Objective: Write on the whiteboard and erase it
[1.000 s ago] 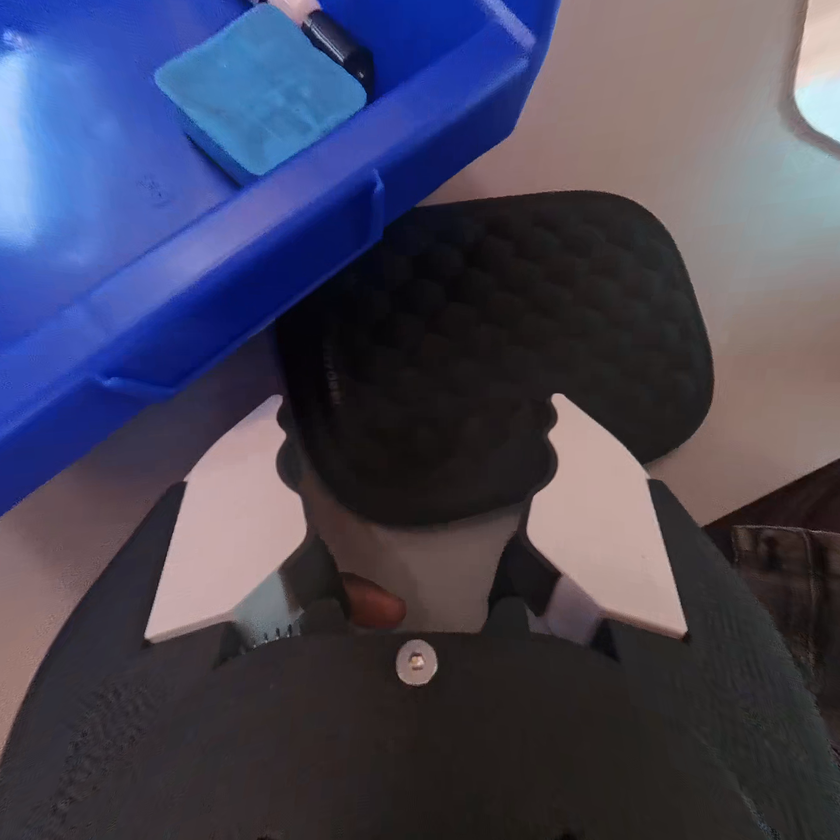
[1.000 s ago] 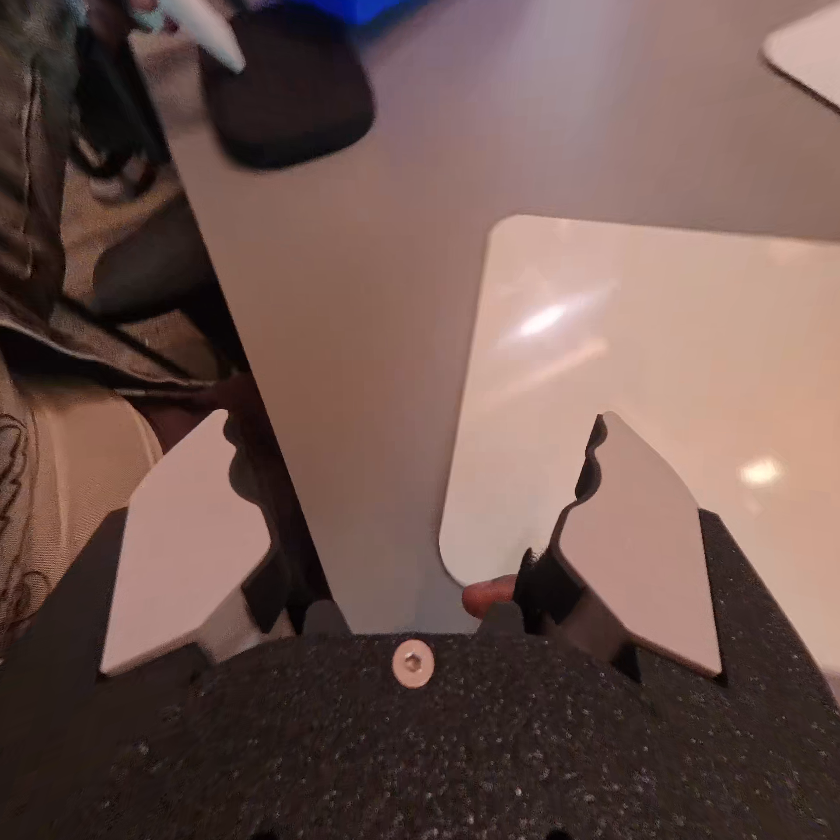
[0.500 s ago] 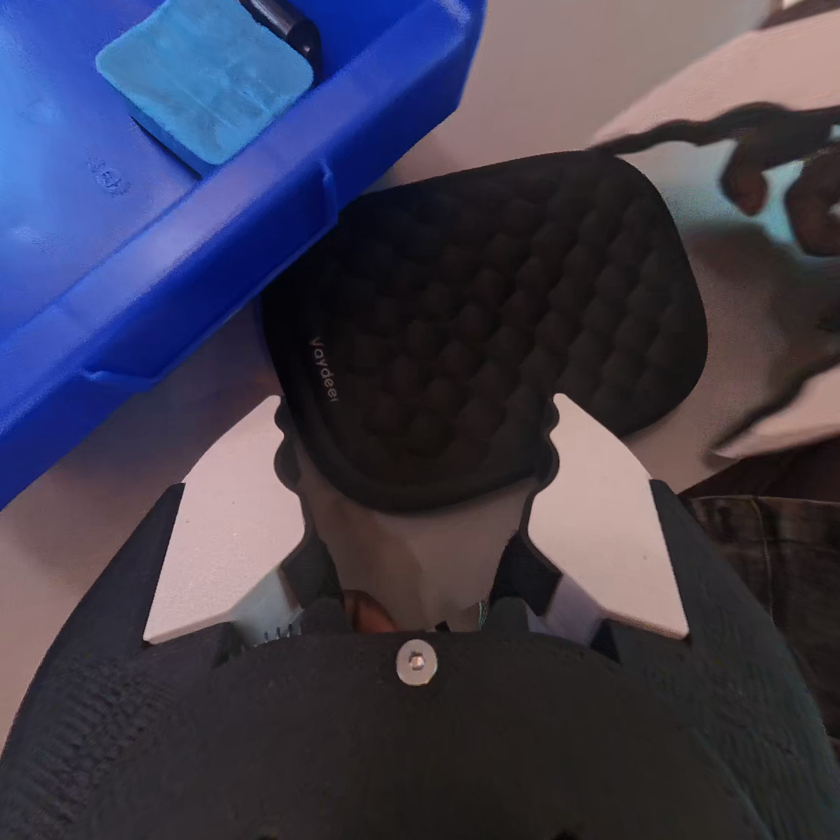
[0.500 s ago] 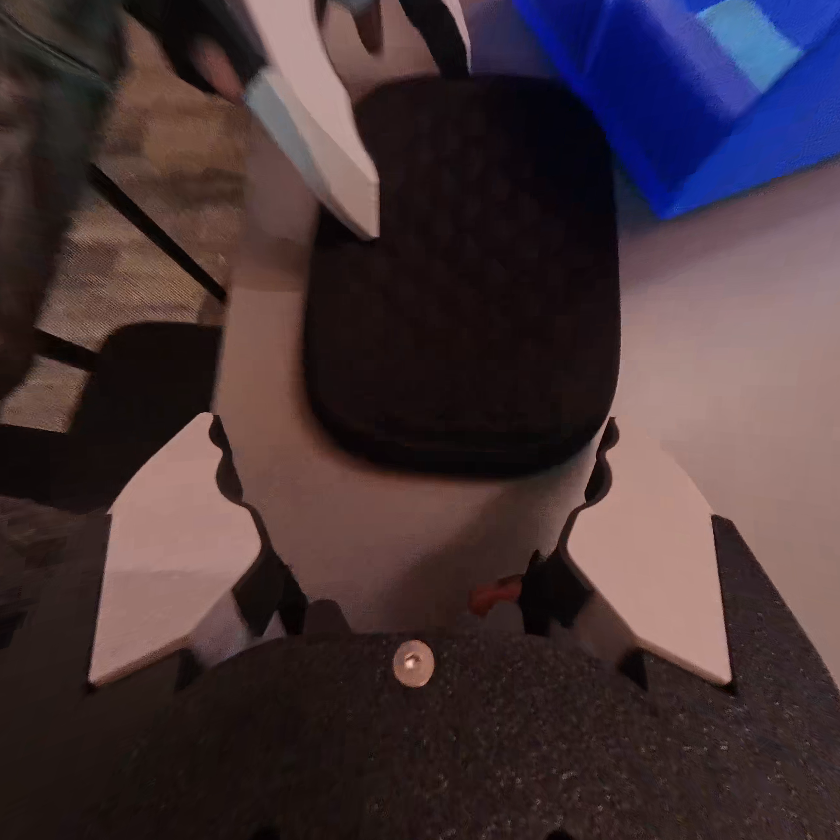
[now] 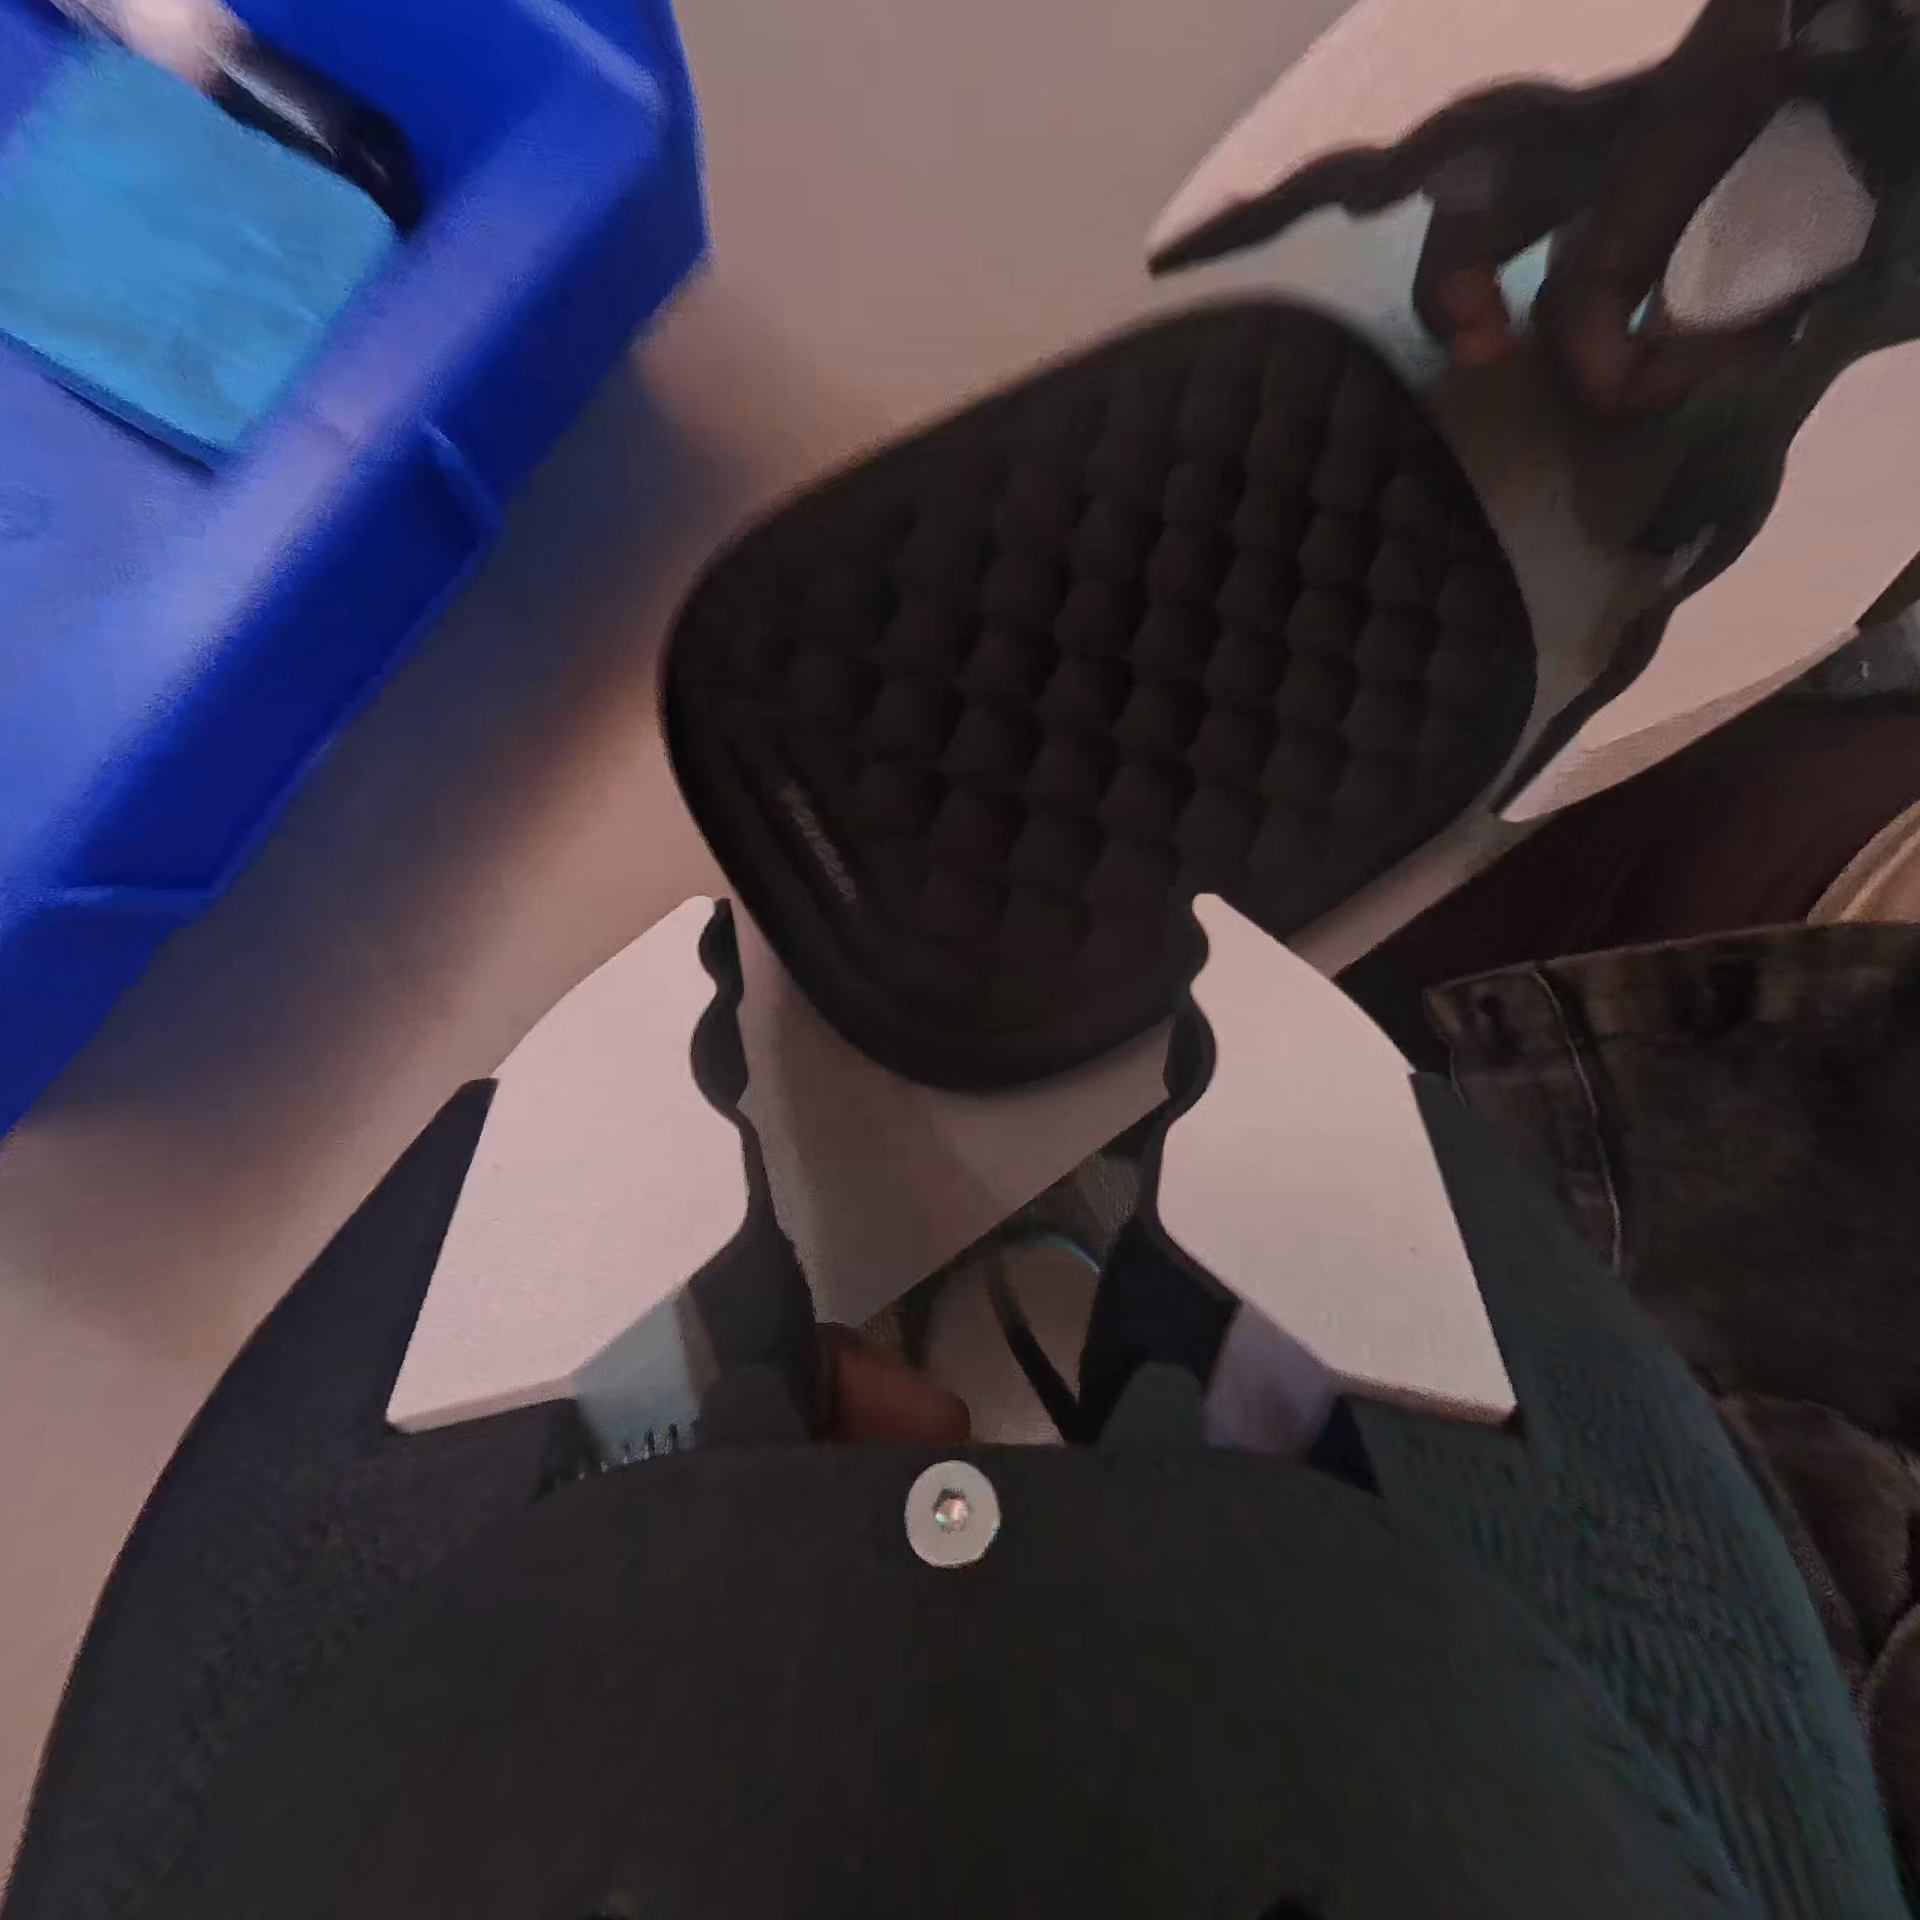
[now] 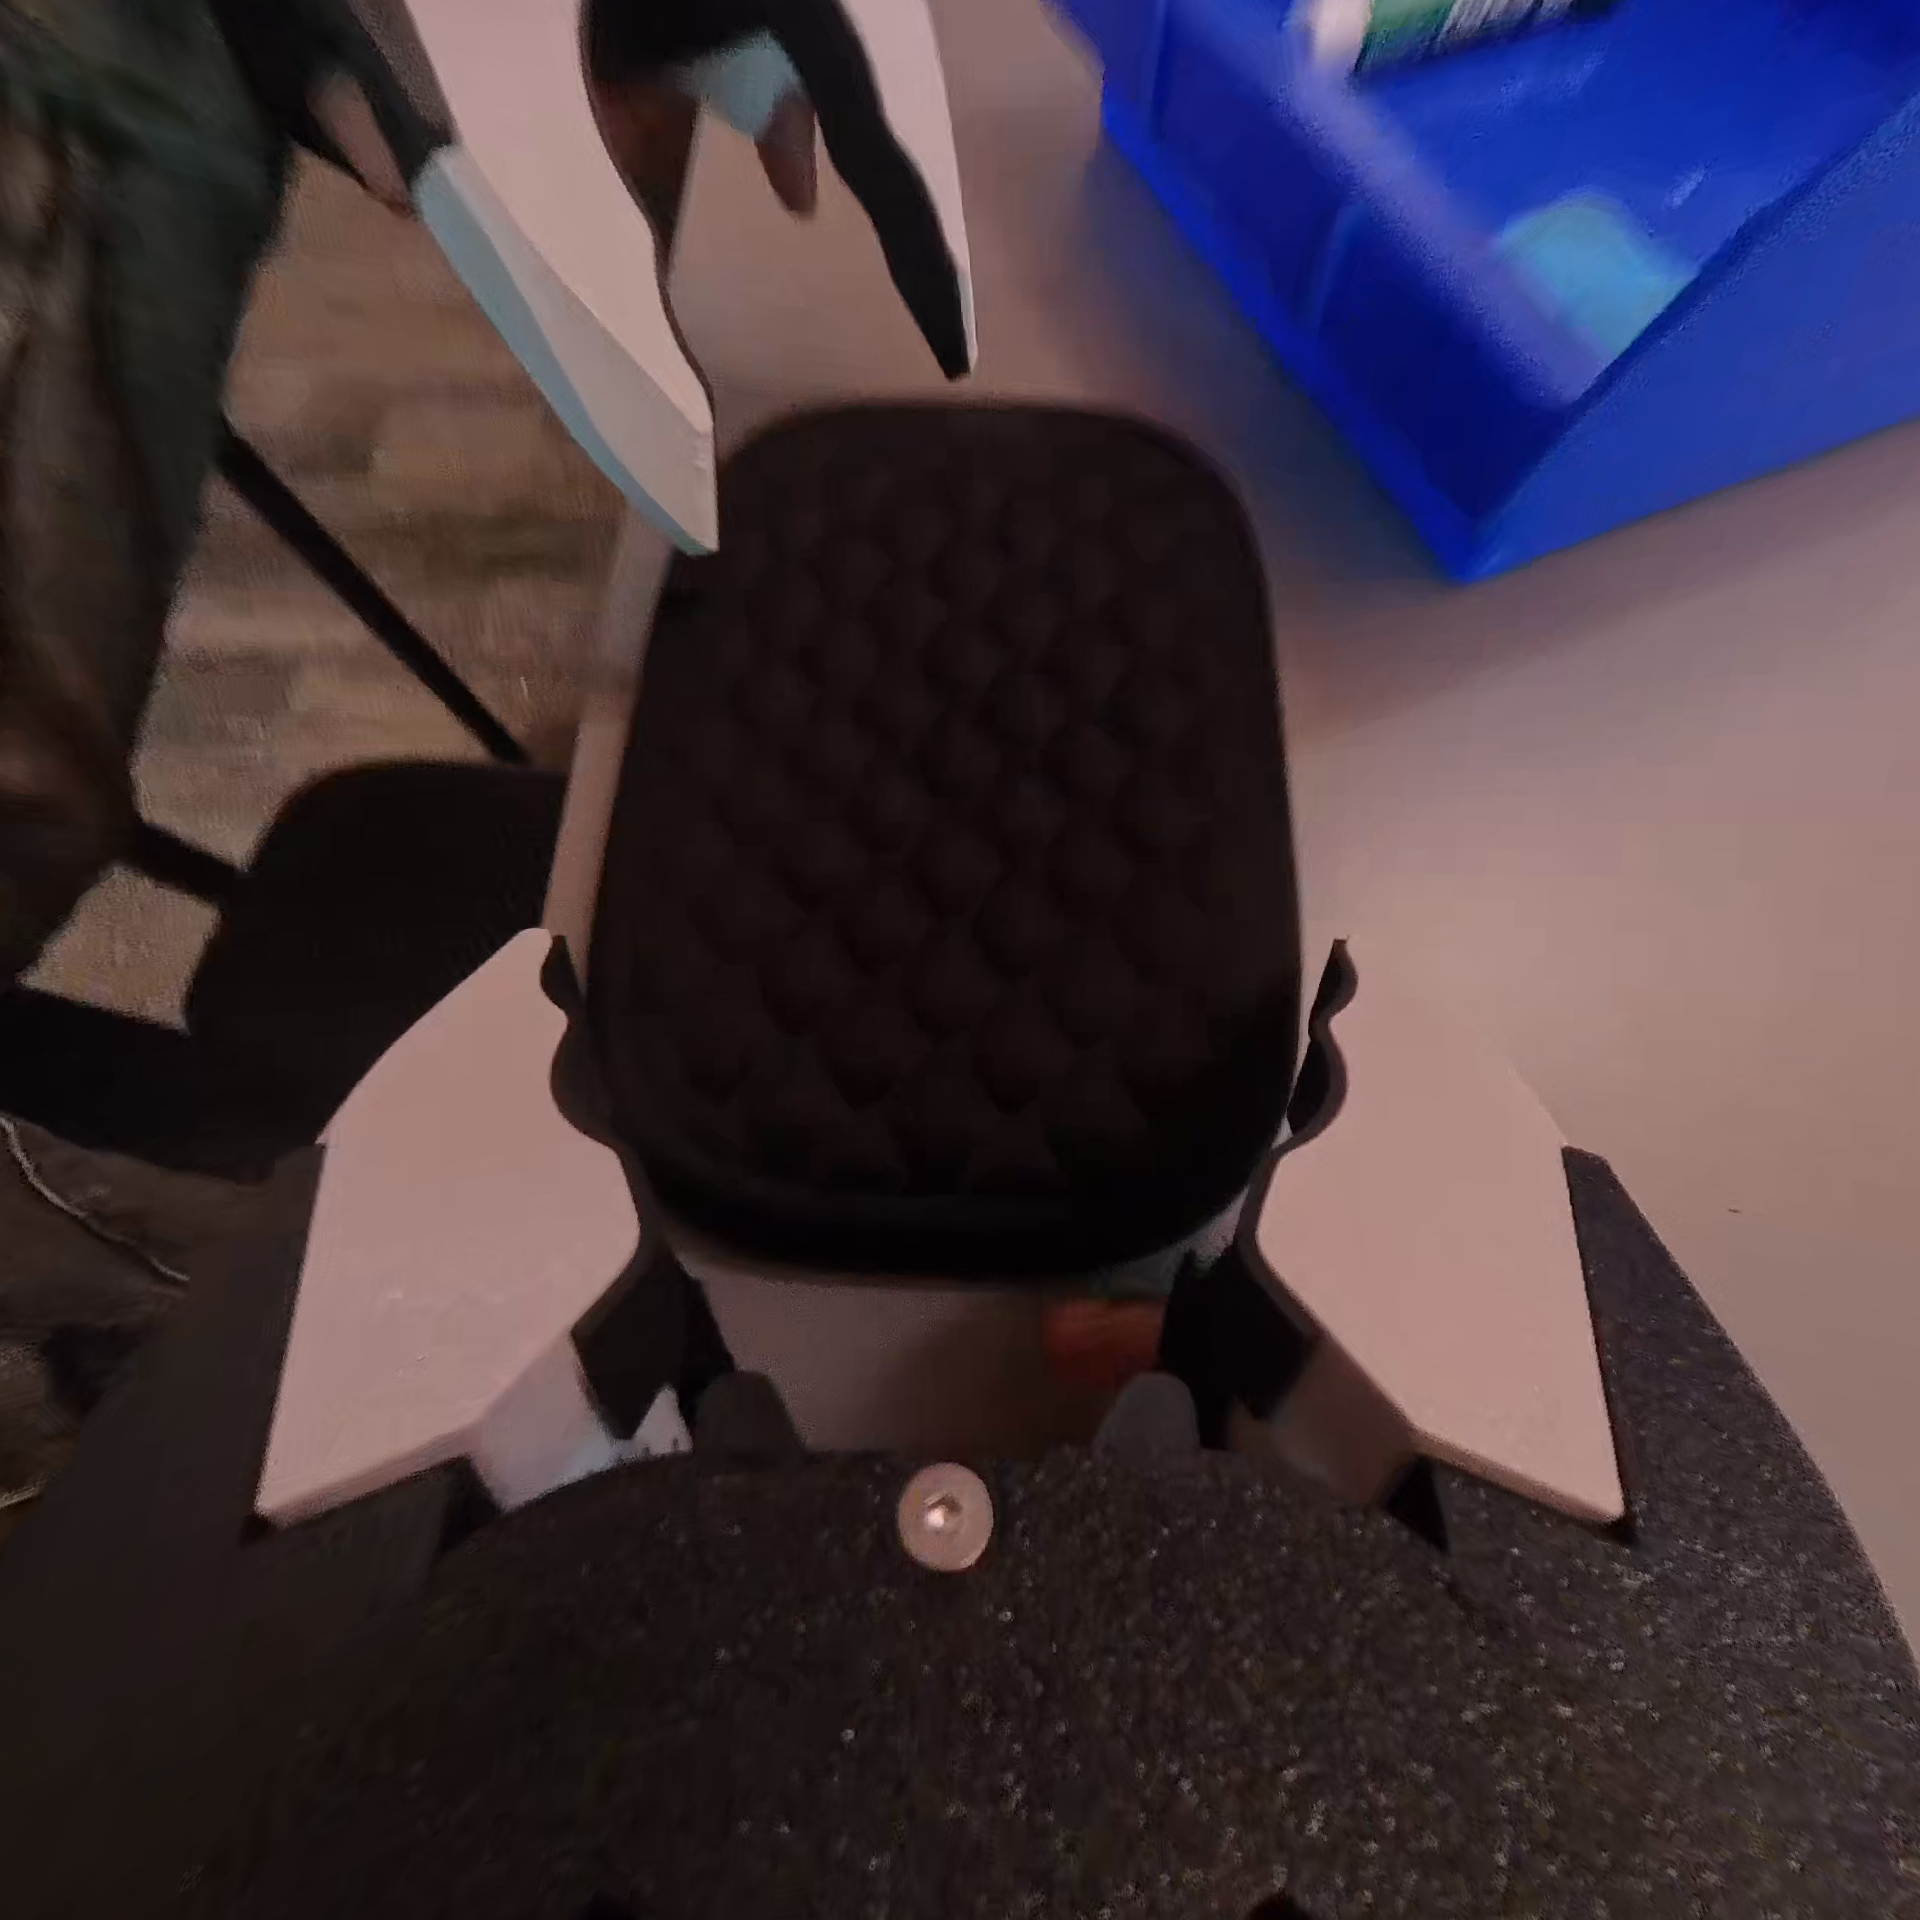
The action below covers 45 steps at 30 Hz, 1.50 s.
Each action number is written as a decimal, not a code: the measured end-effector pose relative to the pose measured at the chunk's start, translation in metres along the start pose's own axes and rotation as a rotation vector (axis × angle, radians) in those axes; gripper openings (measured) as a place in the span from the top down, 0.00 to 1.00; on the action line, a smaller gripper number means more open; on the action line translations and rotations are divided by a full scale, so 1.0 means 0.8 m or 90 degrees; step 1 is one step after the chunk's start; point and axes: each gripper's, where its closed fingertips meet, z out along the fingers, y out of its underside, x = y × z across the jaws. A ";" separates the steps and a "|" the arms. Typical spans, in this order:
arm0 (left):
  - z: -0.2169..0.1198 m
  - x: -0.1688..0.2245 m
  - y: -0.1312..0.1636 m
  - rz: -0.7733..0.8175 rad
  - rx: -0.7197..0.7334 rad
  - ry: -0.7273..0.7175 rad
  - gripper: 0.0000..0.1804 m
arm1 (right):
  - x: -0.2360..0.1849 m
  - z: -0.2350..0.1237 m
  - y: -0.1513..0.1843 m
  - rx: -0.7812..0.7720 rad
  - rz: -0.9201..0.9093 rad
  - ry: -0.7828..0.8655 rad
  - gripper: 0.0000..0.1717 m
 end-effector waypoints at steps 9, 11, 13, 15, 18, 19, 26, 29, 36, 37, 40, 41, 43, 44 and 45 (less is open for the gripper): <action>-0.027 -0.060 -0.100 0.200 0.186 -0.246 0.60 | 0.040 -0.090 -0.049 0.359 0.131 0.048 0.39; -0.009 -0.088 -0.099 0.233 0.123 -0.268 0.61 | 0.039 -0.089 -0.044 0.340 0.128 0.049 0.39; 0.006 -0.115 -0.095 0.260 0.058 -0.284 0.63 | 0.038 -0.089 -0.043 0.334 0.112 0.057 0.40; 0.028 -0.120 -0.081 0.275 -0.006 -0.223 0.72 | 0.038 -0.090 -0.043 0.331 0.096 0.067 0.40; 0.048 -0.111 -0.082 0.254 0.003 -0.175 0.82 | 0.040 -0.090 -0.042 0.328 0.091 0.073 0.42; 0.050 -0.104 -0.085 0.258 0.013 -0.169 0.83 | 0.040 -0.090 -0.042 0.327 0.091 0.074 0.42; 0.057 -0.060 -0.085 0.291 0.039 -0.171 0.83 | 0.038 -0.090 -0.042 0.324 0.084 0.069 0.45; 0.041 -0.035 -0.110 0.243 0.132 -0.131 0.81 | 0.036 -0.090 -0.042 0.326 0.080 0.064 0.45; -0.065 -0.085 -0.183 -0.016 0.436 -0.337 0.72 | 0.036 -0.090 -0.042 0.326 0.081 0.064 0.46; -0.076 -0.096 -0.182 -0.057 0.447 -0.364 0.72 | 0.036 -0.091 -0.042 0.328 0.084 0.065 0.46; -0.053 -0.099 -0.172 -0.133 0.354 -0.289 0.71 | 0.037 -0.090 -0.042 0.325 0.085 0.065 0.47; -0.041 -0.098 -0.171 -0.127 0.321 -0.272 0.71 | 0.036 -0.090 -0.042 0.324 0.082 0.064 0.46; -0.019 -0.104 -0.173 -0.102 0.266 -0.277 0.70 | 0.033 -0.089 -0.042 0.320 0.073 0.063 0.46; -0.007 -0.106 -0.176 -0.094 0.237 -0.272 0.70 | 0.032 -0.088 -0.042 0.318 0.069 0.062 0.46; 0.005 -0.108 -0.180 -0.084 0.213 -0.266 0.70 | 0.032 -0.088 -0.041 0.316 0.065 0.062 0.46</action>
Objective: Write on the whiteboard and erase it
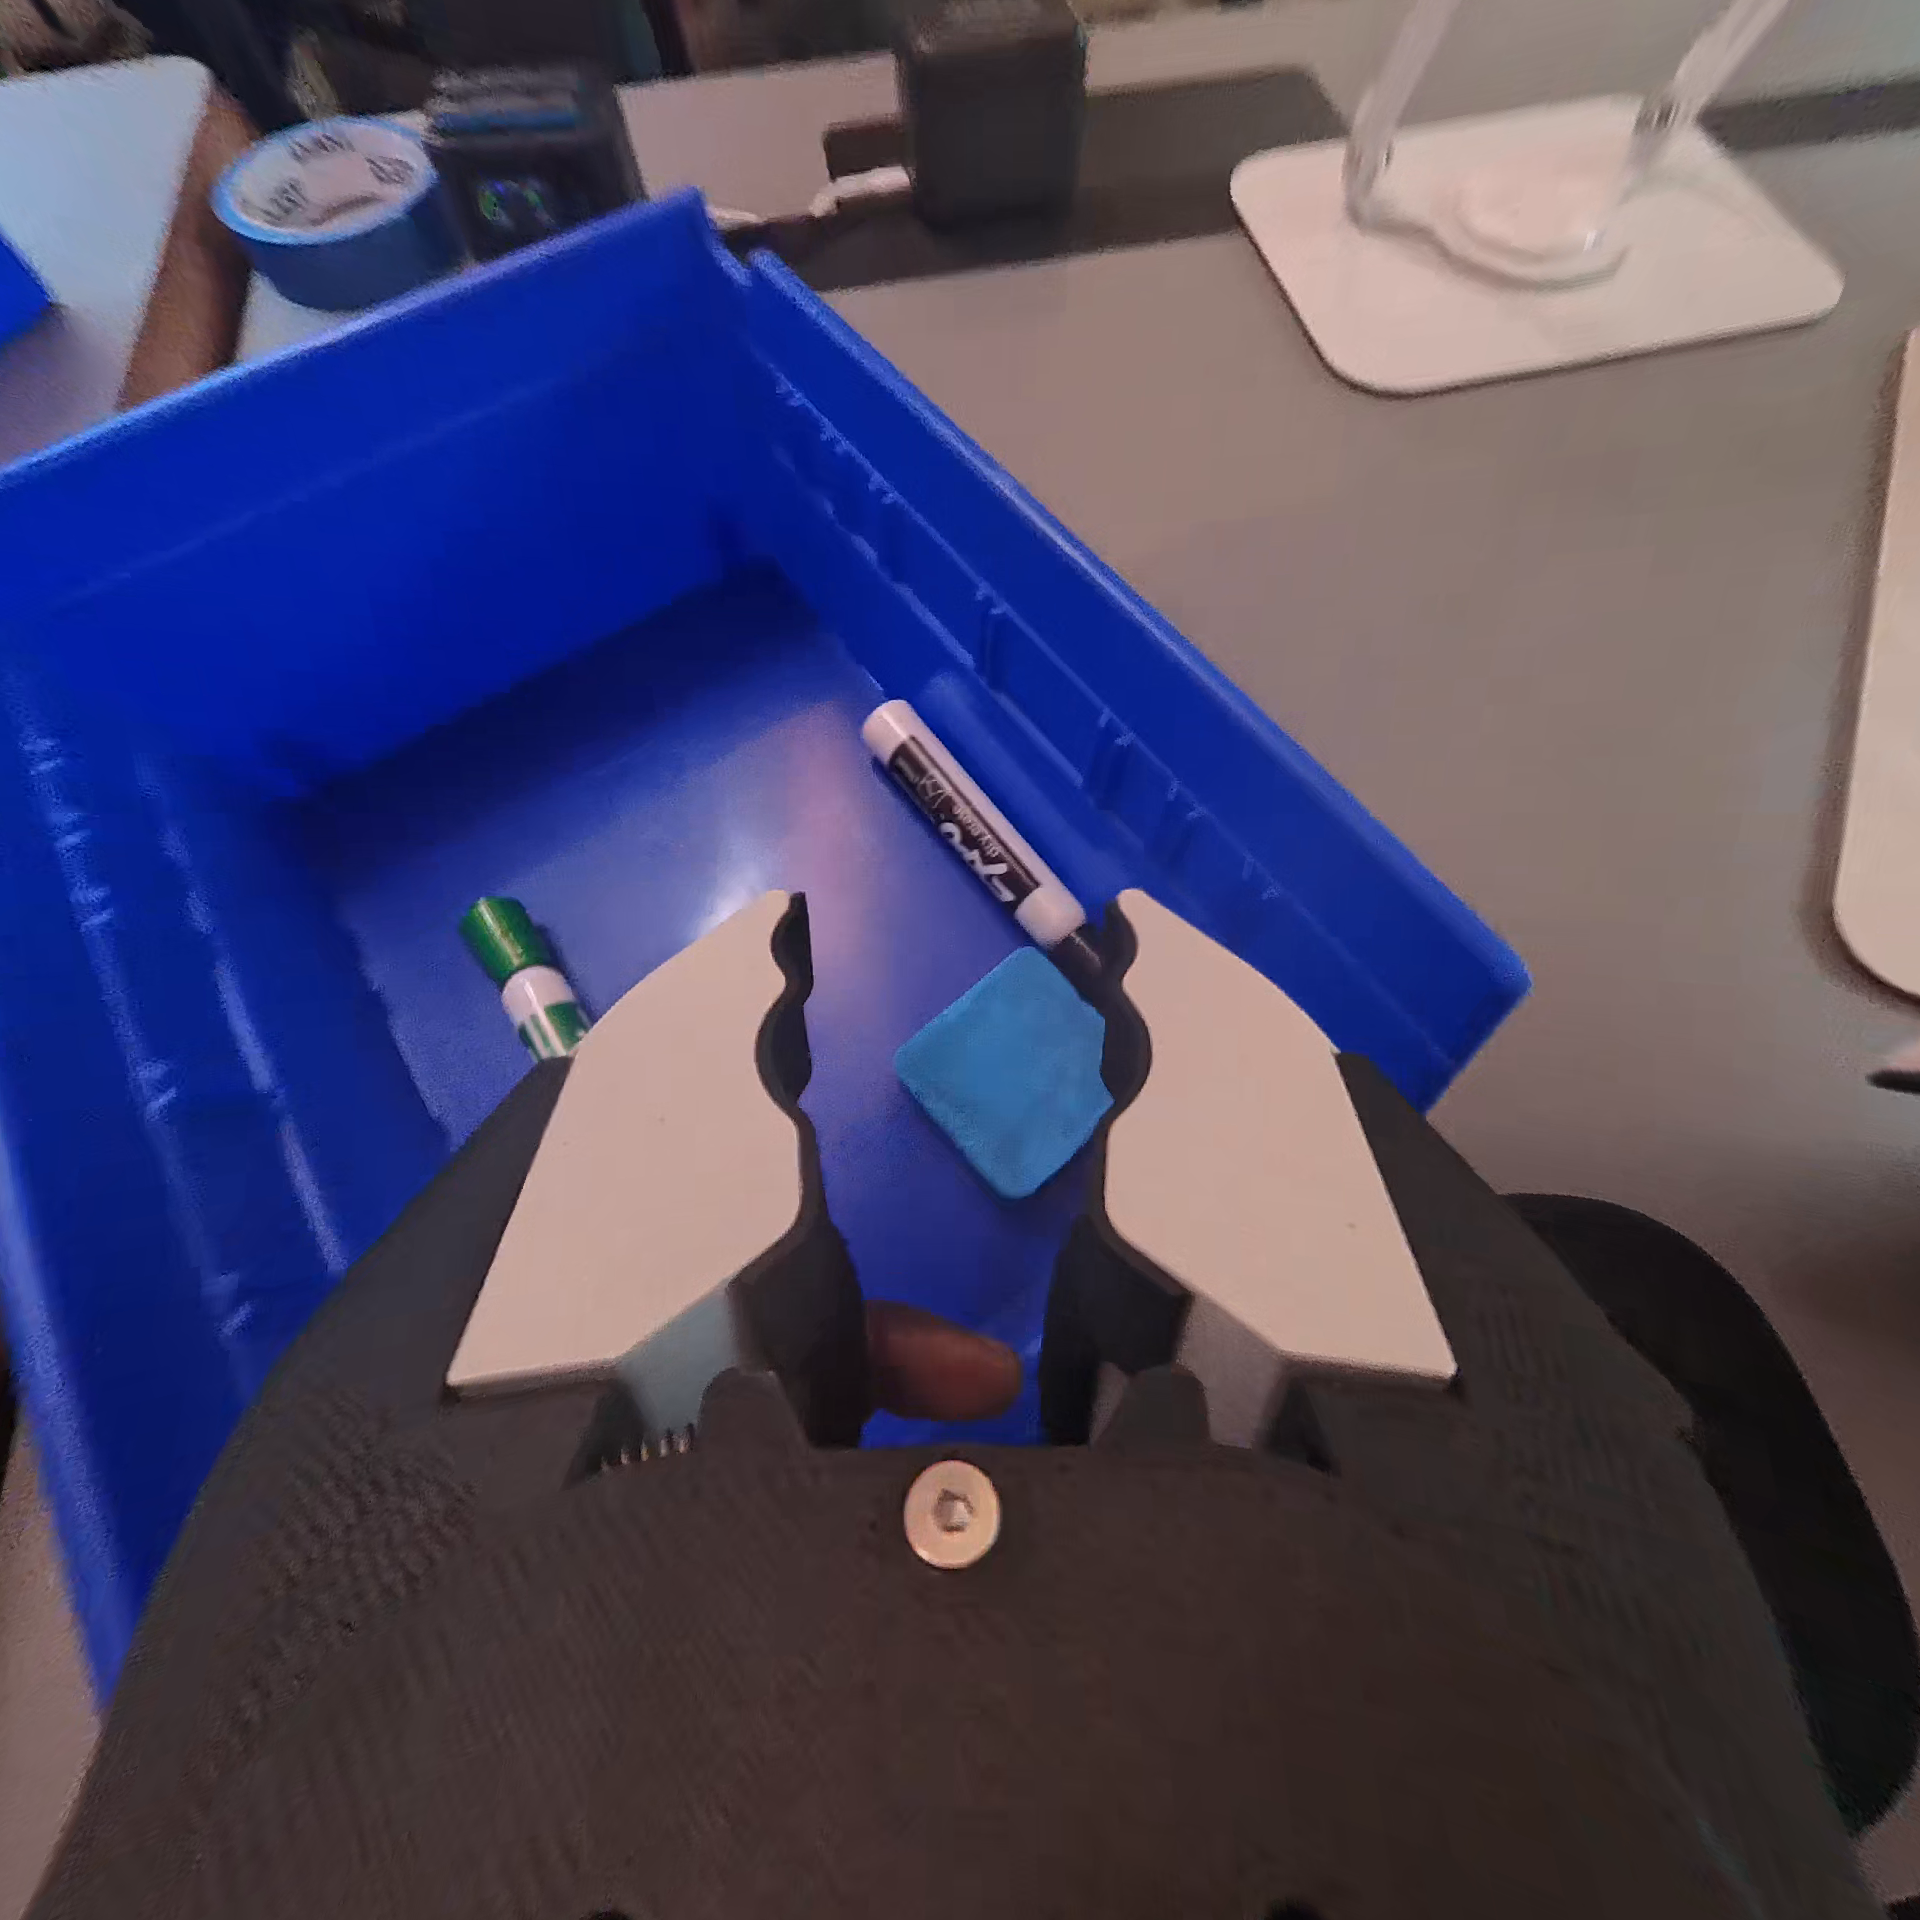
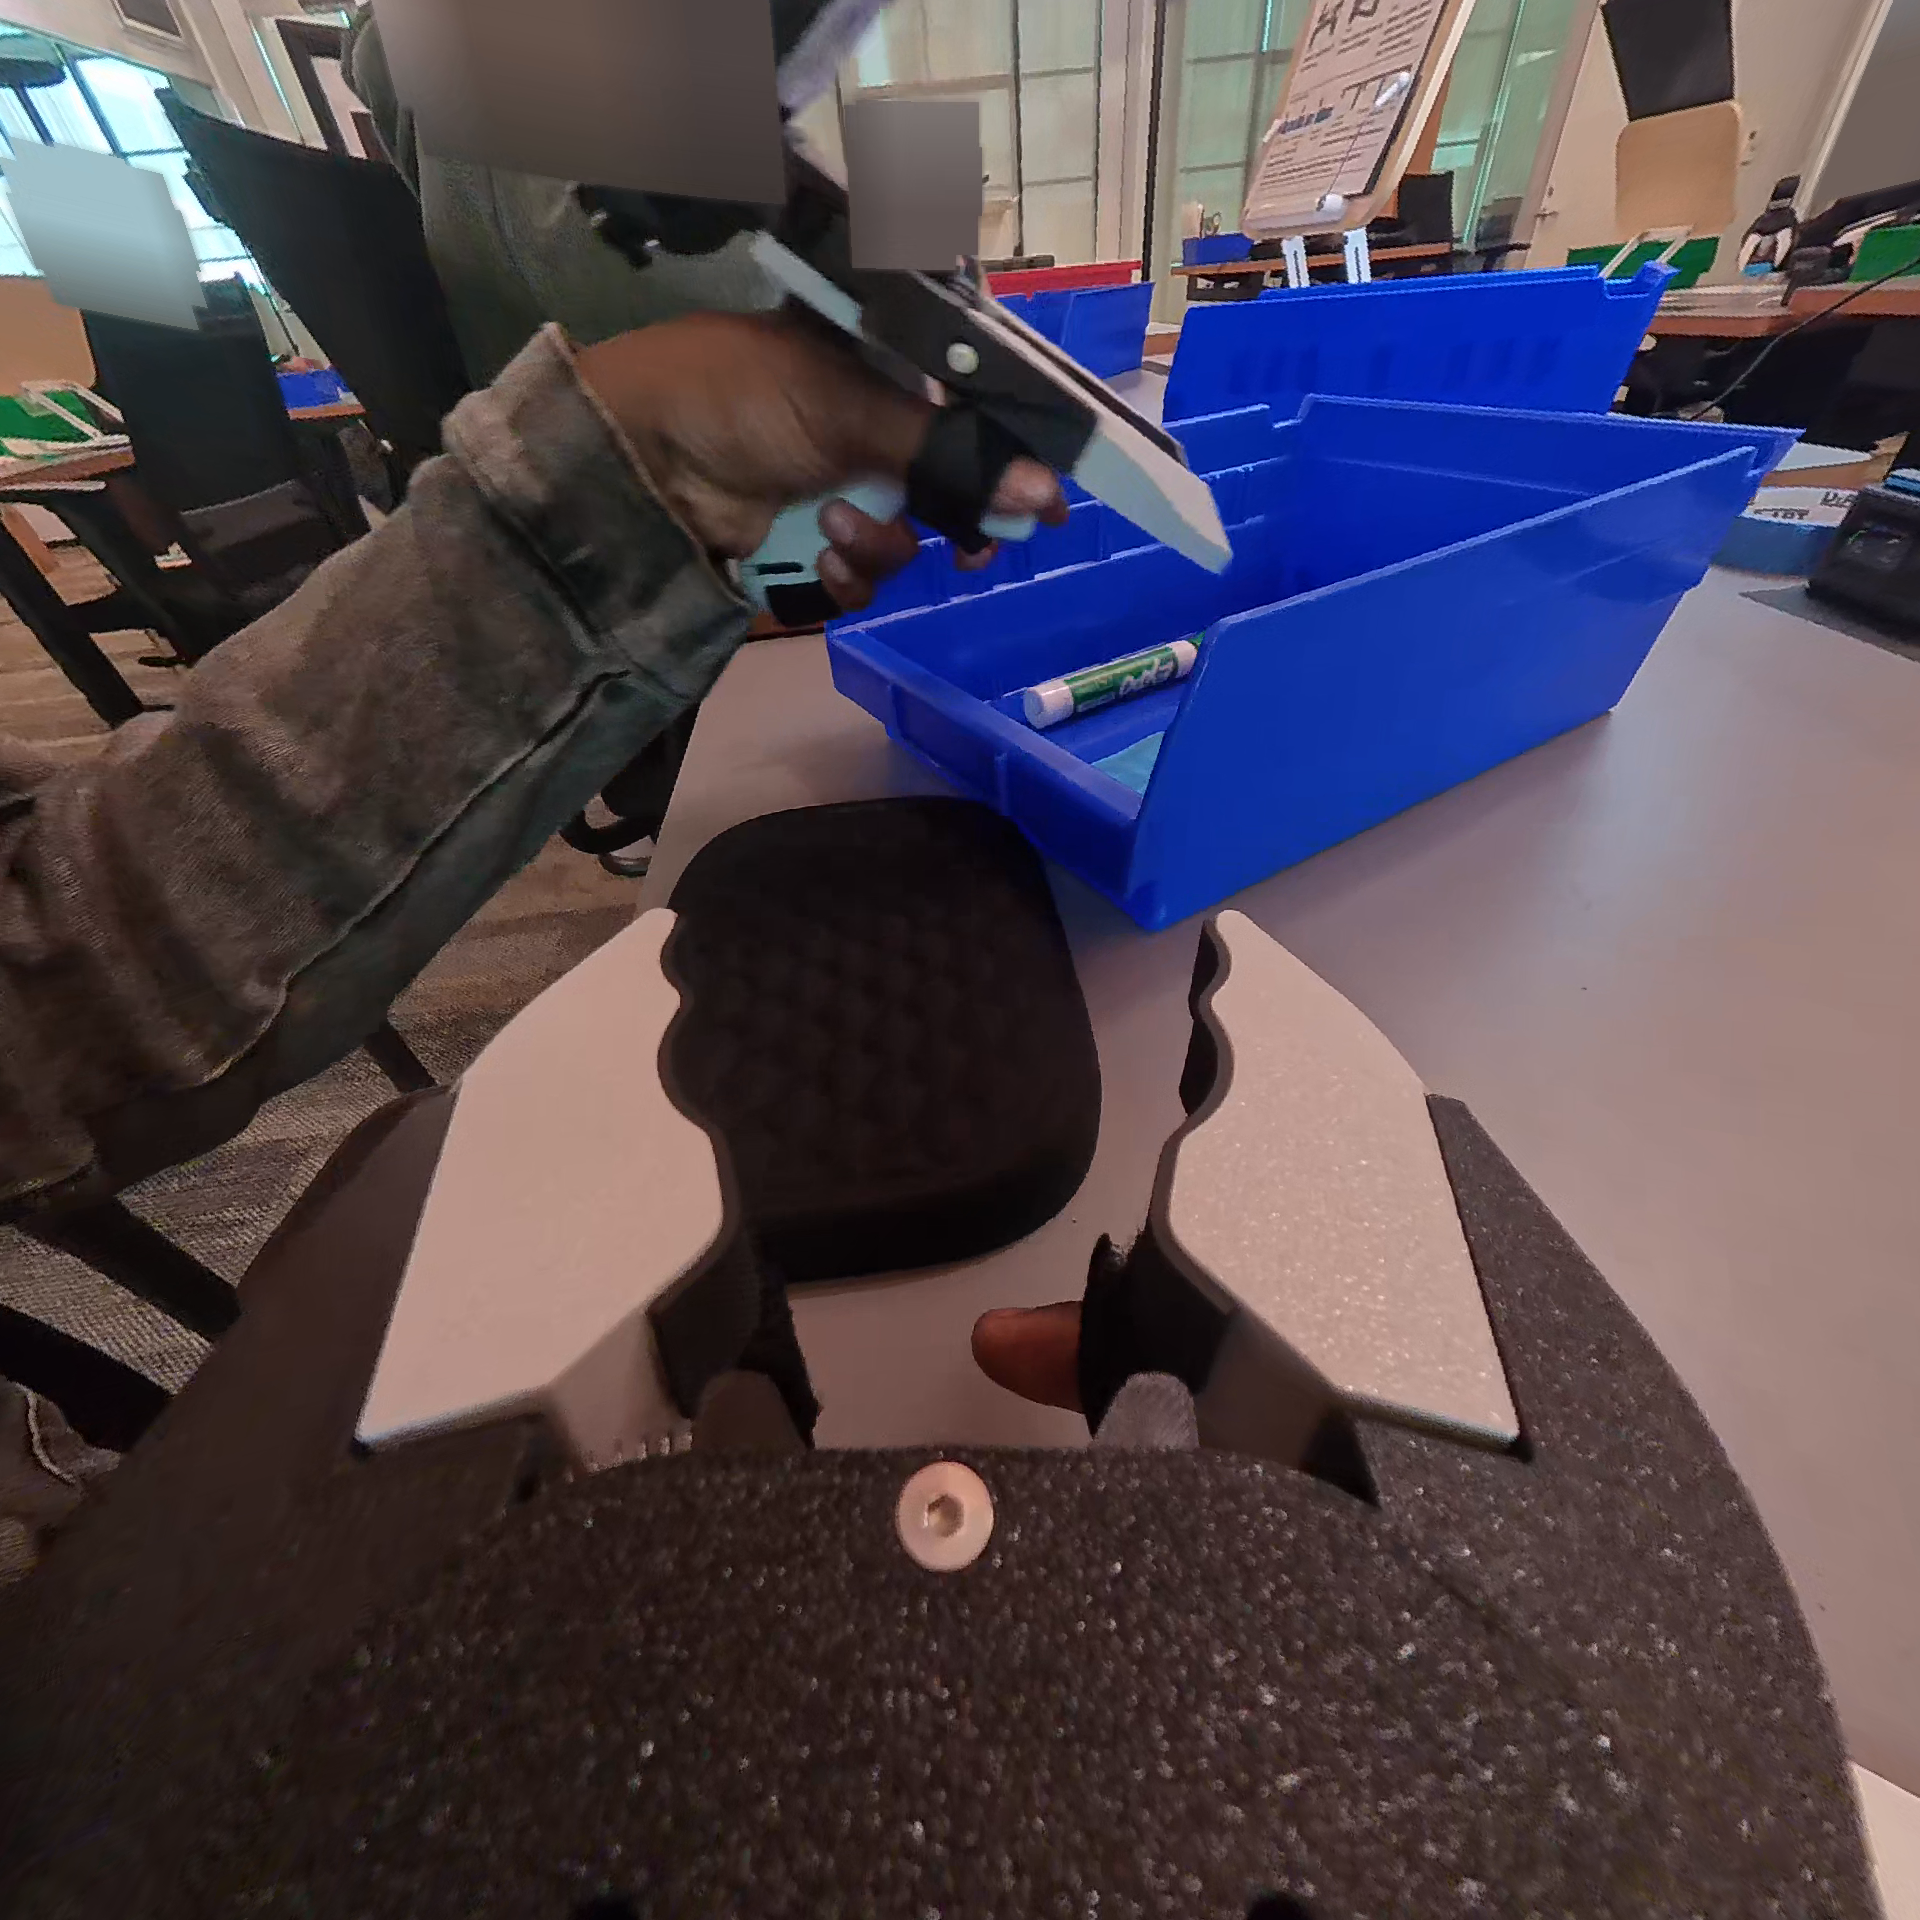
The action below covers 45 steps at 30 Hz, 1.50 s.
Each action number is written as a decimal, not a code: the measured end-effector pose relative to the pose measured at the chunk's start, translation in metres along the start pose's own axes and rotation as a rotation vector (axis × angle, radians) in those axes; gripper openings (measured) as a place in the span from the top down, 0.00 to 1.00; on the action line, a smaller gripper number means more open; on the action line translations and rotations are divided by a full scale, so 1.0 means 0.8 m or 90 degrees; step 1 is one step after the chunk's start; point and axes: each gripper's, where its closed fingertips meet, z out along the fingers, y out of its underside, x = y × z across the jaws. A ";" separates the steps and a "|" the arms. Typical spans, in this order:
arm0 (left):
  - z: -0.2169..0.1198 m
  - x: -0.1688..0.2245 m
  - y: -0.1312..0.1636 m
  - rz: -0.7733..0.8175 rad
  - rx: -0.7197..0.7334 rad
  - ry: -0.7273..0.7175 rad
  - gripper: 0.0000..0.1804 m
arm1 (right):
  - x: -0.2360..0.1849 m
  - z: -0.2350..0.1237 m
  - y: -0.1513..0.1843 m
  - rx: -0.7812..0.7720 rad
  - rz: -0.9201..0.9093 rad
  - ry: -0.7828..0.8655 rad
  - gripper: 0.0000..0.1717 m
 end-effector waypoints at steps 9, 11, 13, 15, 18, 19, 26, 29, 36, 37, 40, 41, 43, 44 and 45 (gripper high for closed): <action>0.087 0.004 0.028 0.077 -0.181 -0.013 0.72 | 0.000 0.000 0.001 -0.004 -0.008 0.003 0.47; 0.093 0.007 0.041 0.080 -0.211 -0.002 0.71 | -0.001 0.000 0.002 -0.008 -0.014 0.003 0.48; 0.096 0.007 0.060 0.088 -0.264 0.009 0.71 | -0.002 0.001 0.002 -0.011 -0.018 0.003 0.48; 0.095 -0.001 0.064 0.091 -0.279 -0.006 0.69 | -0.002 0.001 0.003 -0.014 -0.022 0.005 0.48; 0.089 -0.019 0.070 0.095 -0.304 -0.039 0.69 | 0.000 0.001 0.004 -0.019 -0.028 0.013 0.48; 0.086 -0.020 0.072 0.095 -0.313 -0.037 0.71 | 0.001 0.001 0.004 -0.020 -0.028 0.014 0.48; 0.088 -0.008 0.074 0.139 -0.316 0.003 0.85 | 0.001 0.001 0.005 -0.023 -0.031 0.015 0.48; 0.092 -0.007 0.071 0.156 -0.317 0.011 0.87 | 0.002 0.001 0.005 -0.024 -0.034 0.021 0.48; 0.077 -0.033 0.060 0.136 -0.228 -0.007 0.90 | 0.004 0.000 0.006 -0.027 -0.038 0.028 0.50; 0.071 -0.034 0.051 0.124 -0.186 -0.006 0.90 | 0.004 0.000 0.006 -0.026 -0.038 0.027 0.50; 0.042 -0.032 0.013 0.100 -0.033 0.008 0.90 | 0.002 0.000 0.006 -0.026 -0.039 0.023 0.50; 0.029 -0.024 -0.002 0.100 0.030 0.032 0.90 | 0.003 0.000 0.005 -0.023 -0.038 0.024 0.50; -0.002 0.000 -0.031 0.095 0.154 0.099 0.90 | 0.004 -0.002 0.001 -0.009 -0.030 0.024 0.50; -0.020 0.019 -0.043 0.102 0.212 0.151 0.90 | 0.003 -0.004 -0.004 0.006 -0.024 0.019 0.50; -0.040 0.043 -0.052 0.115 0.267 0.212 0.91 | 0.001 -0.006 -0.011 0.029 -0.016 0.010 0.50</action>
